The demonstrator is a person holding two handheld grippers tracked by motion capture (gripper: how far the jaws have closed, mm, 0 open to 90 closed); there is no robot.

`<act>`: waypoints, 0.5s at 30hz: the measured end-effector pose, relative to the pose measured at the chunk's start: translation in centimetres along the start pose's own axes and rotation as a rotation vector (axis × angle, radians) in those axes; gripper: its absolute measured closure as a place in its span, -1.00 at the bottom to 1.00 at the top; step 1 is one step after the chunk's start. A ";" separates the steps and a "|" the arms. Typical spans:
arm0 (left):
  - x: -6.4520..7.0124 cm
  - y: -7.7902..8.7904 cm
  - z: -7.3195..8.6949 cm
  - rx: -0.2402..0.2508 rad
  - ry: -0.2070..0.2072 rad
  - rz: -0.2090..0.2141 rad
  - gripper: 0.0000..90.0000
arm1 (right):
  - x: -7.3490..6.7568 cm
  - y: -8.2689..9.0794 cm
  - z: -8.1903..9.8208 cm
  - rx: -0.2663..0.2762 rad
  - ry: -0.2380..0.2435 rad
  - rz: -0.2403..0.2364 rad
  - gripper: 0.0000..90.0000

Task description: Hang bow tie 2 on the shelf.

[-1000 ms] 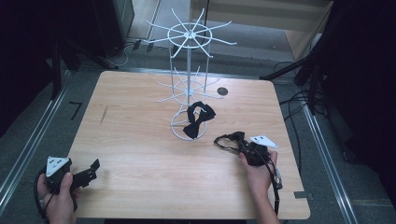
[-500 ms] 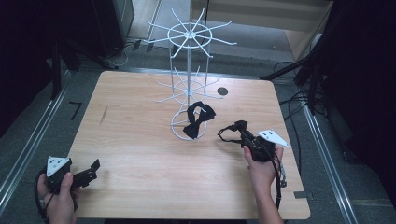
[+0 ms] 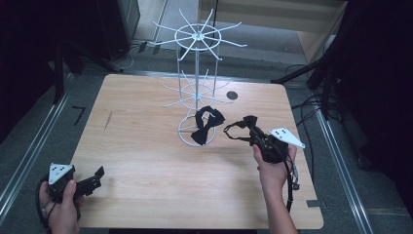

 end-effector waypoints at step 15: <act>0.0 0.0 0.0 -0.001 0.000 -0.001 -0.98 | -0.5 0.8 -2.7 0.044 0.007 0.000 0.75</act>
Point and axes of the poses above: each handheld gripper's, and its own axes: y roughly backward along the jaws, z roughly out of its underside, x roughly to its right, the point moved 3 cm from there along -y, roughly forward along the jaws, and after that the axes turned 6 degrees about y, right-handed, at the moved point
